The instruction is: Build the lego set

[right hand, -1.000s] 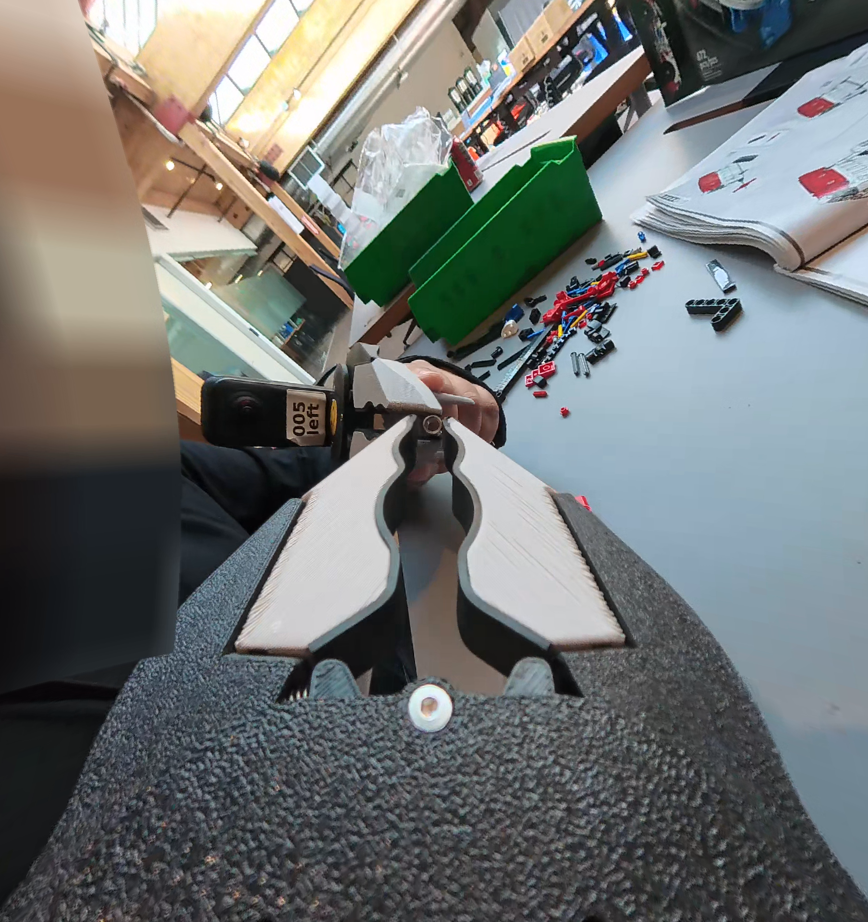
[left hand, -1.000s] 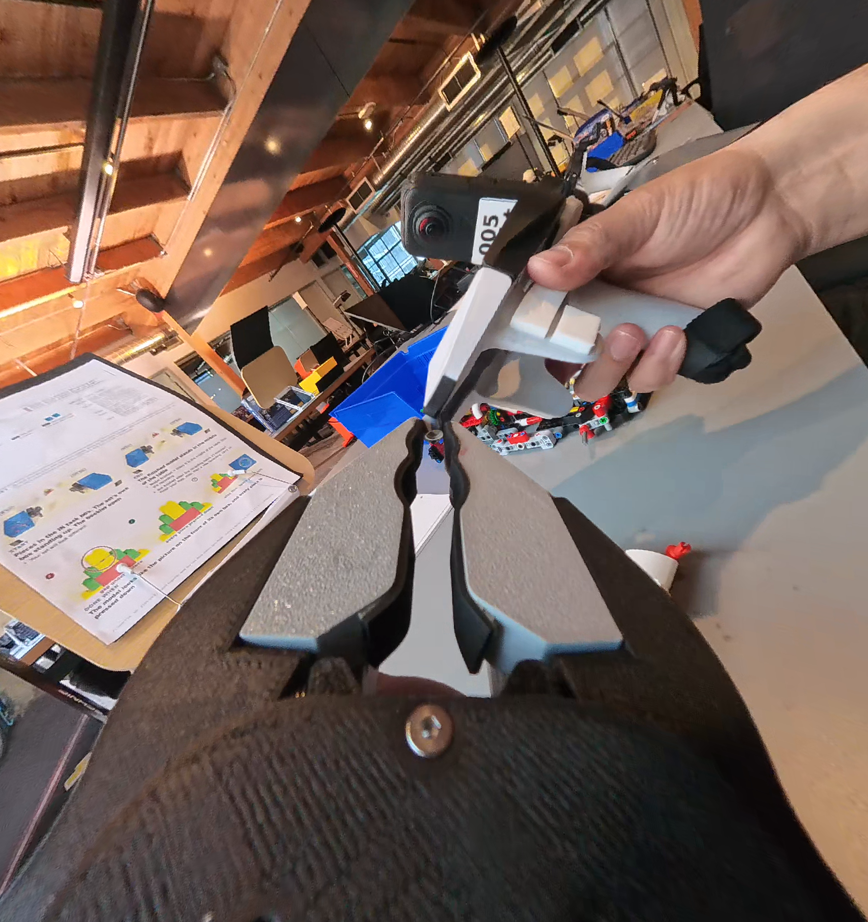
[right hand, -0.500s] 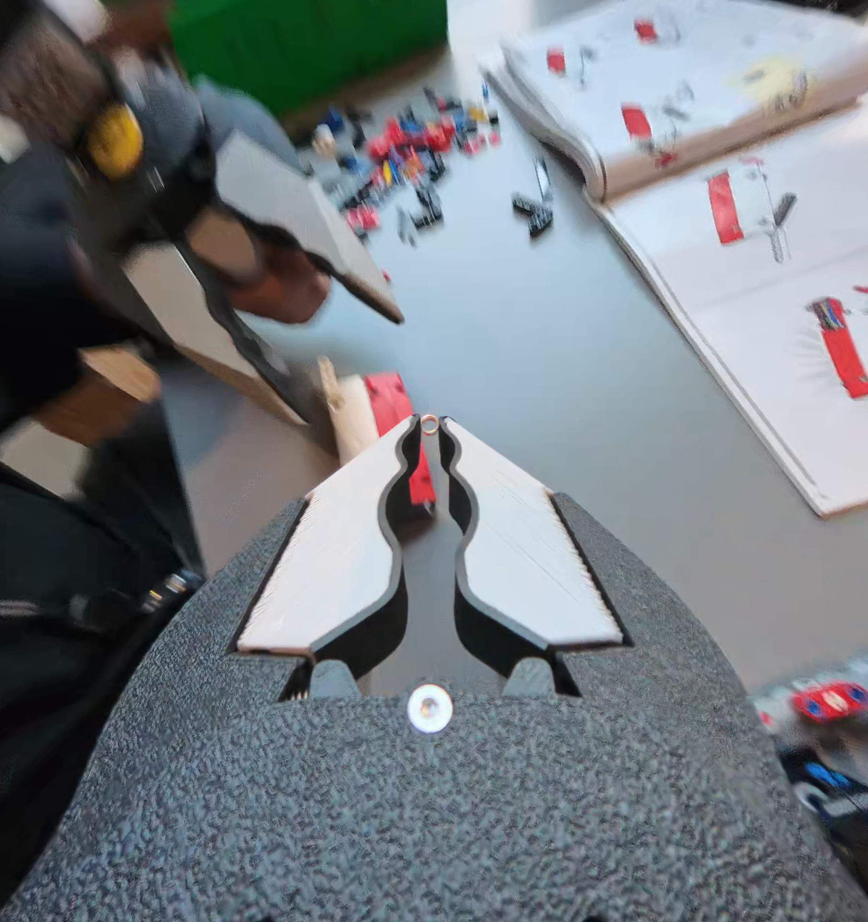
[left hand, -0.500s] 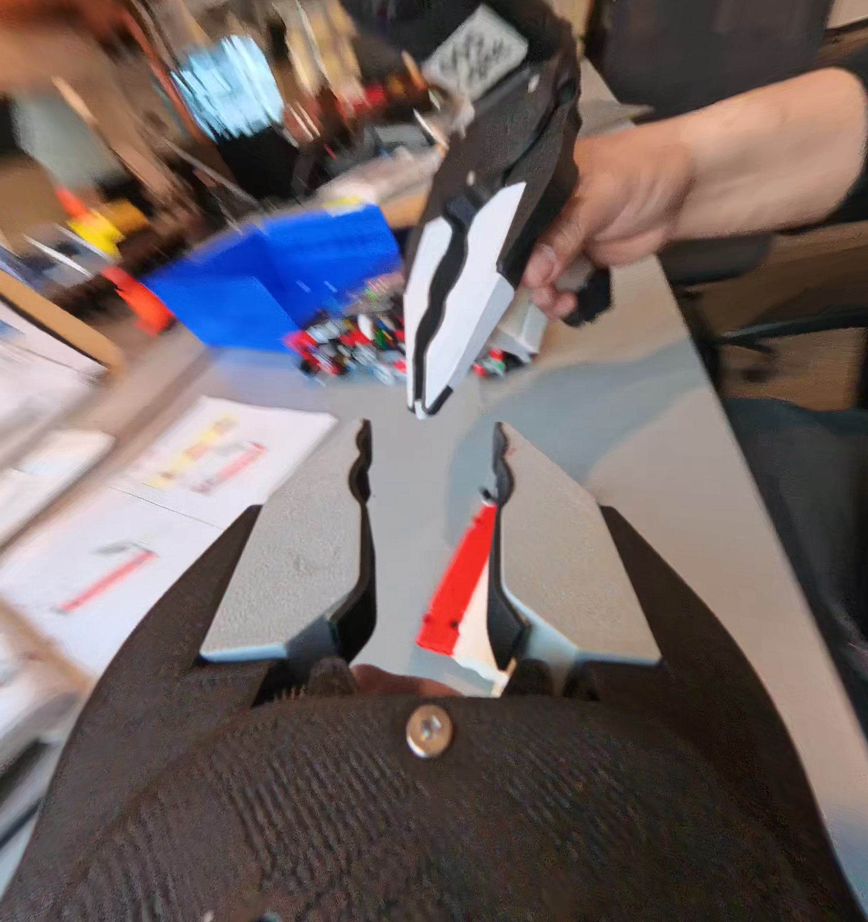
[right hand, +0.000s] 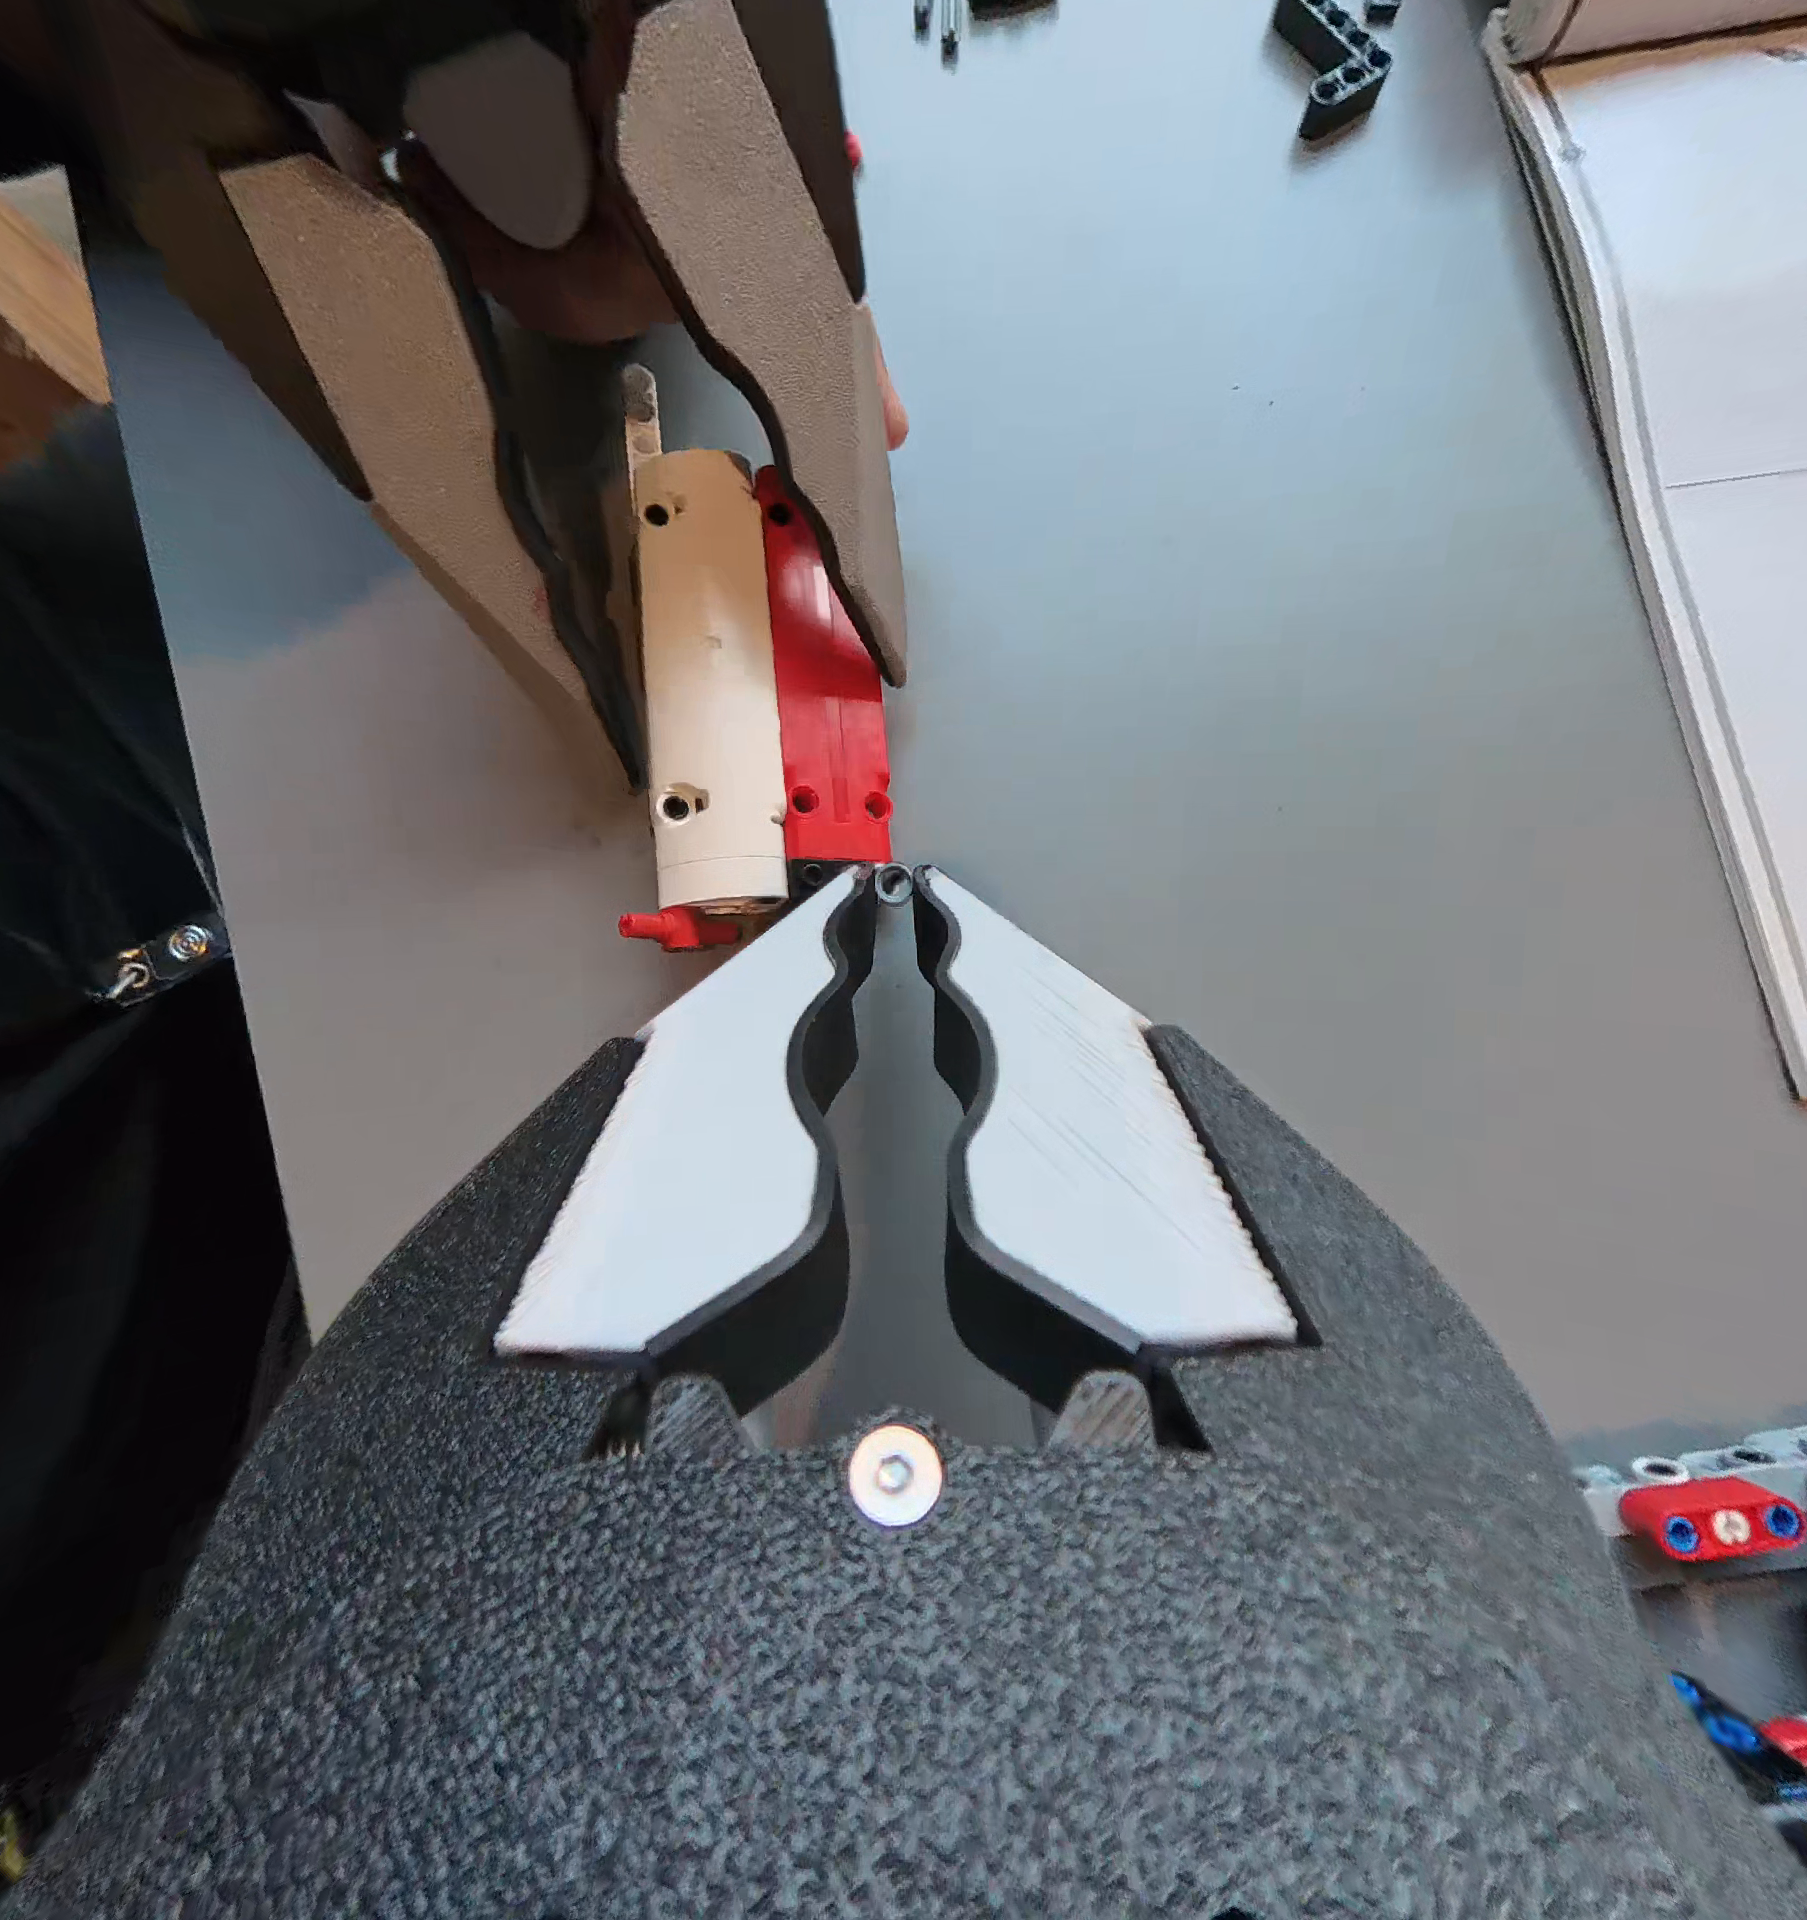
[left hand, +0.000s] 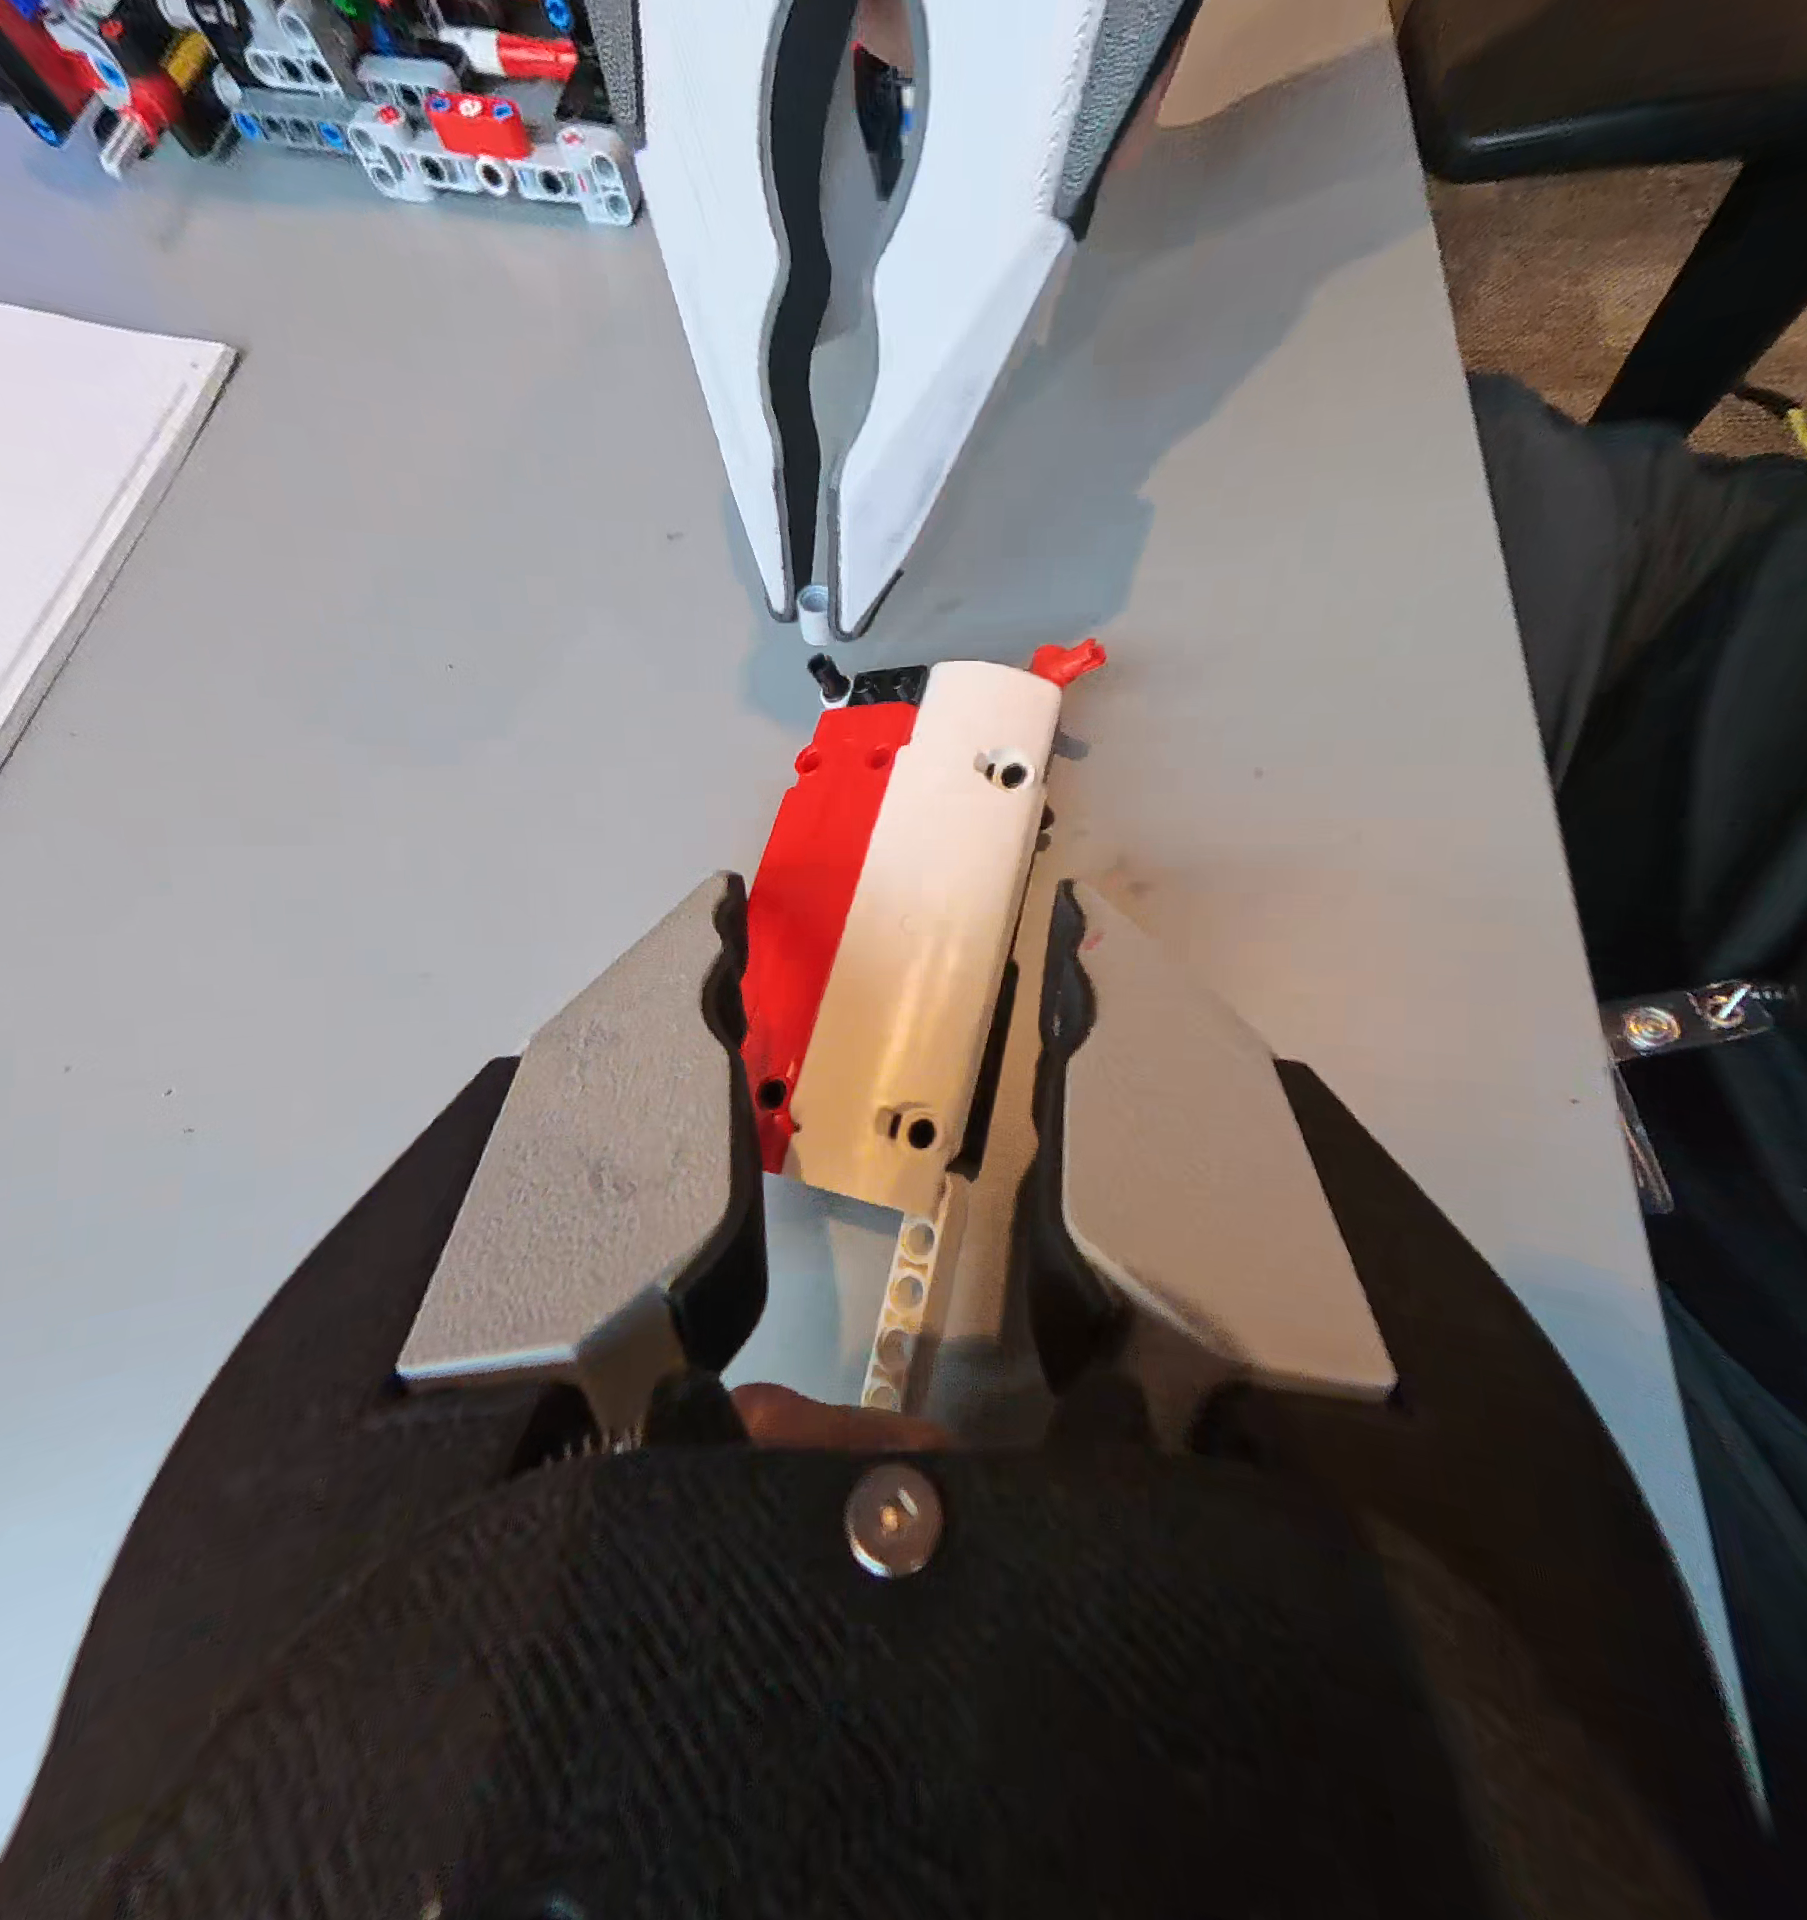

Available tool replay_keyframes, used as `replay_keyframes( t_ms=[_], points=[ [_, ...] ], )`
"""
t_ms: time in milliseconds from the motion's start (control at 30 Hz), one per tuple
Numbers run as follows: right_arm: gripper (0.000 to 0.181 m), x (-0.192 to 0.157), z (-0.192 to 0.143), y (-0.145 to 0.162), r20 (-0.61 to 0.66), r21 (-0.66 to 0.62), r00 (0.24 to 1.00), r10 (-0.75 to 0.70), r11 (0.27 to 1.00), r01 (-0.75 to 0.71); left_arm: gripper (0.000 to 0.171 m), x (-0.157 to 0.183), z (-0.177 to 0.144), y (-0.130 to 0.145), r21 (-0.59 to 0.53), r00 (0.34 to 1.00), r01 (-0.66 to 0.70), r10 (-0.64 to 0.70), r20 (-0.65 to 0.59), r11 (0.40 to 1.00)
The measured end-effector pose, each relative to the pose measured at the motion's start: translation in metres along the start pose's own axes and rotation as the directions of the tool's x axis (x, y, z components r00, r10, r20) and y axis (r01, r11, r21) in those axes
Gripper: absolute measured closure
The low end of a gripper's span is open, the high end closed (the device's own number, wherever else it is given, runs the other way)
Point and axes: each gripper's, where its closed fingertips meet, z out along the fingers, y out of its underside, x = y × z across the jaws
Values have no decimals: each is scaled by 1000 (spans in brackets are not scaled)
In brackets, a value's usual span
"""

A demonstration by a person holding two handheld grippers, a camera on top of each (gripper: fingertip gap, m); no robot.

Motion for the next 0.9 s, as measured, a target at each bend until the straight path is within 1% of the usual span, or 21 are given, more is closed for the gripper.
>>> replay_keyframes(
  t_ms=[133,233,333,400,467,533,567,633,767,833,900],
  points=[
    [176,-1,3,-1,-3,-11,997,-82,997,82,122,-2,0,2,-8,999,47,-47,-15,999],
    [176,-2,3,0,17,-19,996,-92,996,92,122,0,0,2,-10,1000,22,-22,-12,1000],
    [176,-3,2,3,26,-12,997,-72,997,72,113,6,-2,-2,13,999,12,-11,-35,1000],
    [176,-8,3,5,45,-2,997,-59,998,59,112,8,-5,-5,30,997,41,-39,-65,999],
    [176,-16,4,6,64,-2,996,-56,998,56,110,5,-6,-2,23,997,44,-43,-58,999],
    [176,-21,4,8,70,-6,995,-66,998,67,117,5,-5,3,-3,997,44,-45,-68,999],
    [176,-24,3,7,71,-5,995,-71,997,72,116,7,-3,8,-27,997,32,-34,-70,999],
    [176,-25,-1,5,76,10,995,-66,998,66,118,10,-3,8,-25,996,14,-16,-83,1000],
    [176,-16,-3,3,72,27,997,-27,999,25,118,11,-4,7,-23,995,19,-21,-97,1000],
    [176,-16,-3,-1,96,43,995,5,999,-9,116,12,-5,5,-10,994,22,-23,-103,1000],
    [176,-15,-2,-1,106,40,994,25,999,-29,114,15,-9,-3,32,991,47,-42,-130,998]
  ],
)
